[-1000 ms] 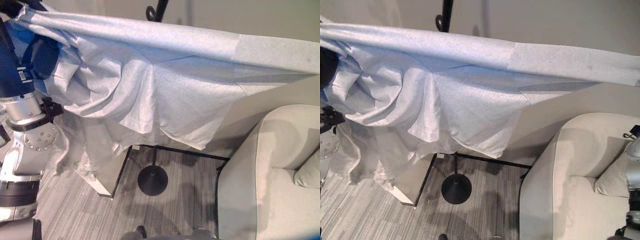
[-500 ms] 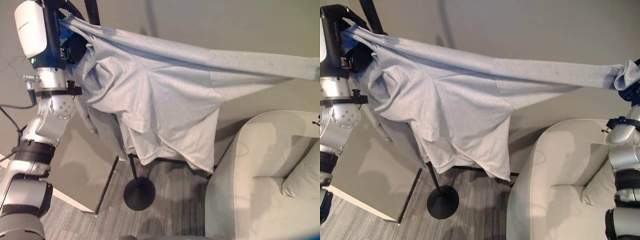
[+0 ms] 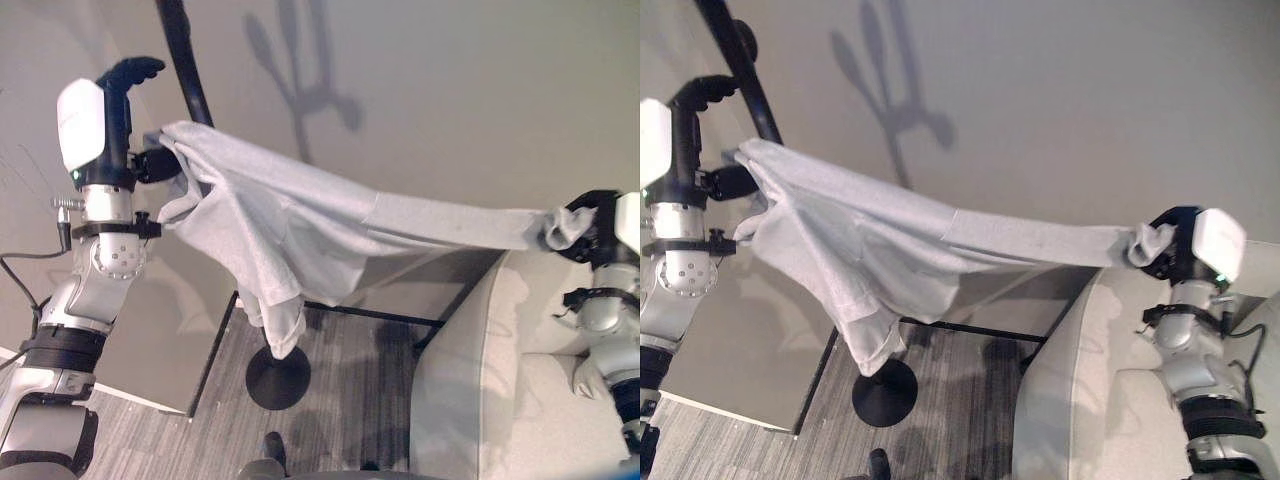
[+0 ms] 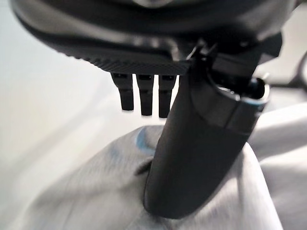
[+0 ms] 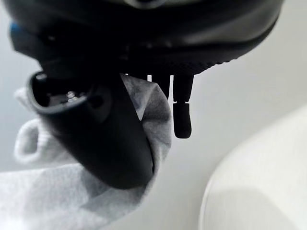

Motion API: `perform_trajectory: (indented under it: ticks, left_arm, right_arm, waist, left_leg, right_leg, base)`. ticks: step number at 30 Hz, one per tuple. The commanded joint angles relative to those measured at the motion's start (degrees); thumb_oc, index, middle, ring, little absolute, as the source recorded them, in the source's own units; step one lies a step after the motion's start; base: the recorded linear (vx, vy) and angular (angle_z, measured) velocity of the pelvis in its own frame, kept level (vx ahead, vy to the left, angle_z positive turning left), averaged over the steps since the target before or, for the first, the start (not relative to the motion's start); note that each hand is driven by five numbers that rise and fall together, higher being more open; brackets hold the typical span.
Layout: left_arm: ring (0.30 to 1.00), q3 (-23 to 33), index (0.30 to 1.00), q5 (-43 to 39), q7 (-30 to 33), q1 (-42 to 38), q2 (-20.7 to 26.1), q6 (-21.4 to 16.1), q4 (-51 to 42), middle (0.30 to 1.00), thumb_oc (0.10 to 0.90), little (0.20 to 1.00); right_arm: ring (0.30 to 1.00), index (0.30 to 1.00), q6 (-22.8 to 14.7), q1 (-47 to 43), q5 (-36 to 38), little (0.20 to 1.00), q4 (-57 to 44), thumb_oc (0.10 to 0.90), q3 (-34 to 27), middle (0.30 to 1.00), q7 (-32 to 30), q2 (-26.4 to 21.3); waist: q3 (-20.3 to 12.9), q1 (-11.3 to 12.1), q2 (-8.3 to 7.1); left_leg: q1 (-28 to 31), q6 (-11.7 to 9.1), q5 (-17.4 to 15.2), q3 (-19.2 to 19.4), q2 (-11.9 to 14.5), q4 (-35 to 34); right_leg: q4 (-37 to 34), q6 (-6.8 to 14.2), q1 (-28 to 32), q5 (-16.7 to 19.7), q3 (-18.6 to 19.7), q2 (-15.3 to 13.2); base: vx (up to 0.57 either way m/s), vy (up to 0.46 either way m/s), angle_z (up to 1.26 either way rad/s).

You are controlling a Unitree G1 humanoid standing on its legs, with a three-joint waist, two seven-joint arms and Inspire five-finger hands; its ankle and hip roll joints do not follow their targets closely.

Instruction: Hang the clothes on the sofa on the clothes rack.

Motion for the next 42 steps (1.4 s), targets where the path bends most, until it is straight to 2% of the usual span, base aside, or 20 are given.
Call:
perform_trajectory:
  ticks: [1, 2, 5, 6, 7, 8, 9, 10, 11, 12, 15, 20, 23, 27, 28, 29, 31, 35, 38, 42]
  left_arm:
    - [0.900, 6.03, 0.900, -1.33, 1.98, -0.94, -1.83, -2.96, -3.92, 0.900, 0.800, 0.900]
    - [0.900, 6.64, 0.900, -3.16, 2.18, 1.25, -4.69, -3.08, -4.52, 0.900, 0.800, 0.900]
    - [0.900, 7.02, 0.900, -4.36, 2.05, 2.66, -6.22, -3.30, -5.01, 0.900, 0.800, 0.900]
    - [0.900, 6.88, 0.900, -8.24, 2.87, 5.00, -10.39, -3.77, -4.51, 0.900, 0.800, 0.900]
    - [0.900, 6.75, 0.900, -9.79, 2.64, 5.80, -11.66, -3.90, -4.41, 0.900, 0.800, 0.900]
    - [0.900, 5.92, 0.900, -16.96, 1.87, 7.31, -16.05, -5.53, -3.64, 0.900, 0.800, 0.900]
    - [0.900, 5.47, 0.900, -20.93, 0.97, 7.91, -17.80, -6.08, -3.31, 0.900, 0.800, 0.900]
    - [0.900, 5.50, 0.900, -21.11, 0.86, 7.98, -17.73, -6.13, -3.29, 0.900, 0.800, 0.900]
    - [0.900, 5.20, 0.900, -26.86, -0.80, 8.78, -19.45, -7.64, -2.90, 0.900, 0.800, 0.900]
    - [0.900, 6.20, 0.900, -38.35, -7.10, 12.89, -22.25, -9.59, -2.89, 0.900, 0.800, 0.900]
    - [0.900, 5.77, 0.900, -40.90, -8.62, 14.98, -23.58, -9.80, -1.51, 0.900, 0.800, 0.900]
    - [0.900, 4.70, 0.900, -54.22, -12.86, 20.79, -27.62, -7.82, -0.91, 0.900, 0.800, 0.900]
    - [0.900, 4.88, 0.900, -55.57, -13.14, 21.42, -27.97, -7.83, -0.28, 0.900, 0.800, 0.900]
    - [0.900, 6.20, 0.900, -58.57, -14.56, 23.60, -29.45, -7.79, 0.63, 0.900, 0.800, 0.900]
    - [0.900, 6.34, 0.900, -59.52, -15.16, 23.69, -29.77, -7.98, 0.65, 0.900, 0.800, 0.900]
    - [0.900, 6.31, 0.900, -60.01, -15.86, 23.75, -29.93, -8.00, 0.52, 0.900, 0.800, 0.900]
    - [0.900, 6.01, 0.900, -60.90, -19.00, 24.40, -29.88, -7.91, 1.02, 0.900, 0.800, 0.900]
    - [0.900, 6.17, 0.900, -58.63, -21.75, 24.90, -29.04, -7.70, 4.19, 0.900, 0.800, 0.900]
    - [0.900, 5.11, 0.900, -52.97, -23.50, 25.09, -27.68, -6.82, 11.44, 0.900, 0.800, 0.900]
    - [0.900, 4.84, 0.900, -53.63, -25.08, 25.31, -29.02, -4.62, 23.99, 0.900, 0.800, 0.900]
  right_arm:
    - [0.300, 0.300, -2.40, -4.63, -1.48, 0.300, -4.24, 0.400, -0.24, 0.300, -1.93, -3.28]
    - [0.300, 0.300, -2.56, -3.84, -0.75, 0.300, -3.59, 0.400, 1.34, 0.300, -1.42, -0.04]
    - [0.300, 0.300, -2.72, -3.36, -0.44, 0.300, -3.05, 0.400, 2.20, 0.300, -1.22, 1.77]
    - [0.300, 0.300, -2.87, -2.28, 1.07, 0.300, -1.25, 0.400, 4.32, 0.300, -0.89, 6.03]
    - [0.300, 0.300, -2.87, -2.13, 1.44, 0.300, -0.78, 0.400, 4.99, 0.300, -0.76, 7.24]
    - [0.300, 0.300, -3.27, -1.60, 3.43, 0.300, 0.39, 0.400, 6.70, 0.300, -0.86, 11.23]
    - [0.300, 0.300, -3.46, -1.30, 4.56, 0.300, 0.65, 0.400, 7.51, 0.300, -0.82, 12.85]
    - [0.300, 0.300, -3.50, -1.29, 4.59, 0.300, 0.70, 0.400, 7.57, 0.300, -0.85, 12.85]
    - [0.300, 0.300, -3.69, -1.16, 5.22, 0.300, 0.63, 0.400, 8.63, 0.300, -0.54, 14.25]
    - [0.300, 0.300, -4.13, -0.25, 5.49, 0.300, -0.59, 0.400, 9.94, 0.300, 1.01, 16.32]
    - [0.300, 0.300, -4.68, 0.85, 5.07, 0.300, -0.94, 0.400, 11.59, 0.300, 2.50, 17.61]
    - [0.300, 0.300, -4.85, 2.69, 4.53, 0.300, -2.52, 0.400, 14.94, 0.300, 5.31, 18.97]
    - [0.300, 0.300, -4.92, 3.06, 4.92, 0.300, -2.83, 0.400, 15.09, 0.300, 5.55, 19.30]
    - [0.300, 0.300, -6.78, 5.49, 11.08, 0.300, -4.17, 0.400, 15.31, 0.300, 7.75, 21.41]
    - [0.552, 0.552, -7.26, 6.04, 12.22, 0.552, -4.39, 0.568, 15.56, 0.552, 8.61, 21.76]
    - [0.900, 0.900, -7.68, 6.56, 13.24, 0.900, -4.67, 0.800, 15.83, 0.900, 9.39, 22.01]
    - [0.900, 0.900, -9.42, 7.78, 17.55, 0.900, -6.29, 0.800, 16.76, 0.900, 12.34, 22.49]
    - [0.900, 0.900, -10.41, 8.34, 18.98, 0.900, -7.38, 0.800, 17.06, 0.900, 14.53, 22.49]
    - [0.900, 0.900, -10.94, 9.02, 20.89, 0.900, -7.48, 0.800, 16.95, 0.900, 16.98, 21.93]
    - [0.900, 0.900, -11.41, 10.56, 23.29, 0.900, -7.10, 0.800, 16.24, 0.900, 19.51, 20.63]
  waist:
    - [-5.78, 1.45, -1.12]
    - [-5.68, 1.68, -1.12]
    - [-5.72, 1.70, -1.09]
    - [-5.69, 1.87, -1.09]
    - [-5.70, 1.89, -1.08]
    - [-5.53, 1.91, -1.06]
    - [-5.41, 1.91, -1.00]
    - [-5.48, 1.88, -0.99]
    - [-5.34, 1.90, -0.94]
    - [-5.12, 2.09, -0.86]
    - [-5.17, 2.13, -0.73]
    - [-4.63, 2.37, -0.42]
    - [-4.61, 2.37, -0.41]
    - [-4.44, 2.61, -0.45]
    - [-4.37, 2.62, -0.48]
    - [-4.33, 2.65, -0.47]
    - [-4.17, 2.76, -0.58]
    - [-4.06, 2.88, -0.72]
    - [-3.97, 2.74, -0.86]
    - [-3.86, 2.42, -1.02]
  left_leg:
    - [1.26, -3.21, -5.57, 0.08, 4.50, 4.97]
    - [1.46, -3.05, -5.46, 0.10, 4.36, 4.34]
    - [1.58, -2.98, -5.38, 0.05, 4.28, 4.10]
    - [1.76, -2.82, -5.23, 0.08, 4.18, 3.56]
    - [1.81, -2.75, -5.19, 0.10, 4.17, 3.44]
    - [1.85, -2.57, -5.10, -0.01, 4.14, 3.34]
    - [1.85, -2.51, -4.99, -0.09, 4.19, 3.28]
    - [1.85, -2.52, -4.99, -0.09, 4.20, 3.26]
    - [1.83, -2.48, -4.88, -0.11, 4.23, 3.27]
    - [1.97, -2.45, -4.87, 0.01, 4.20, 3.14]
    - [2.22, -2.40, -4.94, 0.12, 4.10, 3.04]
    - [2.27, -2.22, -5.01, 0.17, 4.16, 3.19]
    - [2.35, -2.21, -5.08, 0.19, 4.14, 3.21]
    - [2.51, -2.13, -5.18, 0.13, 4.10, 3.08]
    - [2.57, -2.13, -5.19, 0.10, 4.10, 3.08]
    - [2.59, -2.13, -5.20, 0.07, 4.06, 3.09]
    - [2.64, -2.19, -5.18, -0.07, 4.01, 2.99]
    - [2.77, -2.26, -5.21, -0.13, 3.94, 2.80]
    - [2.90, -2.24, -5.32, -0.03, 3.89, 2.76]
    - [2.95, -2.16, -5.40, 0.16, 3.86, 2.76]
  right_leg:
    - [0.60, 1.40, -0.42, -2.82, 1.21, -0.55]
    - [0.62, 1.46, -0.60, -2.73, 1.13, -0.69]
    - [0.62, 1.49, -0.64, -2.67, 1.06, -0.76]
    - [0.61, 1.51, -0.74, -2.57, 0.79, -0.85]
    - [0.62, 1.51, -0.79, -2.54, 0.70, -0.85]
    - [0.62, 1.40, -0.92, -2.48, 0.58, -0.90]
    - [0.63, 1.37, -1.04, -2.42, 0.54, -0.91]
    - [0.63, 1.36, -1.05, -2.42, 0.53, -0.90]
    - [0.65, 1.31, -1.15, -2.35, 0.57, -0.87]
    - [0.63, 1.35, -1.19, -2.35, 0.53, -0.94]
    - [0.62, 1.34, -1.17, -2.35, 0.52, -0.90]
    - [0.59, 1.36, -1.27, -2.21, 0.40, -0.88]
    - [0.61, 1.38, -1.27, -2.20, 0.39, -0.88]
    - [0.59, 1.41, -1.27, -2.27, 0.37, -0.93]
    - [0.61, 1.40, -1.29, -2.27, 0.35, -0.93]
    - [0.61, 1.39, -1.28, -2.29, 0.29, -0.93]
    - [0.60, 1.39, -1.30, -2.27, 0.27, -0.98]
    - [0.55, 1.47, -1.21, -2.27, 0.25, -1.04]
    - [0.64, 1.51, -1.32, -2.18, 0.44, -1.09]
    - [0.78, 1.51, -1.47, -2.16, 0.47, -1.02]
  base:
    - [0.02, 0.029, 0.05]
    - [0.02, 0.029, 0.06]
    - [0.01, 0.019, 0.05]
    - [0.02, 0.018, 0.04]
    - [0.00, 0.000, 0.00]
    - [0.00, 0.000, 0.00]
    - [0.00, 0.000, 0.00]
    - [0.00, 0.003, 0.04]
    - [0.00, 0.015, 0.04]
    - [0.00, 0.015, 0.04]
    - [0.00, 0.000, 0.00]
    - [0.00, 0.000, 0.00]
    - [0.00, 0.000, 0.00]
    - [0.00, 0.000, 0.00]
    - [0.00, 0.000, 0.00]
    - [0.00, 0.000, 0.00]
    - [0.00, 0.000, 0.00]
    - [0.00, 0.000, 0.00]
    - [0.00, 0.000, 0.00]
    - [0.00, 0.000, 0.00]
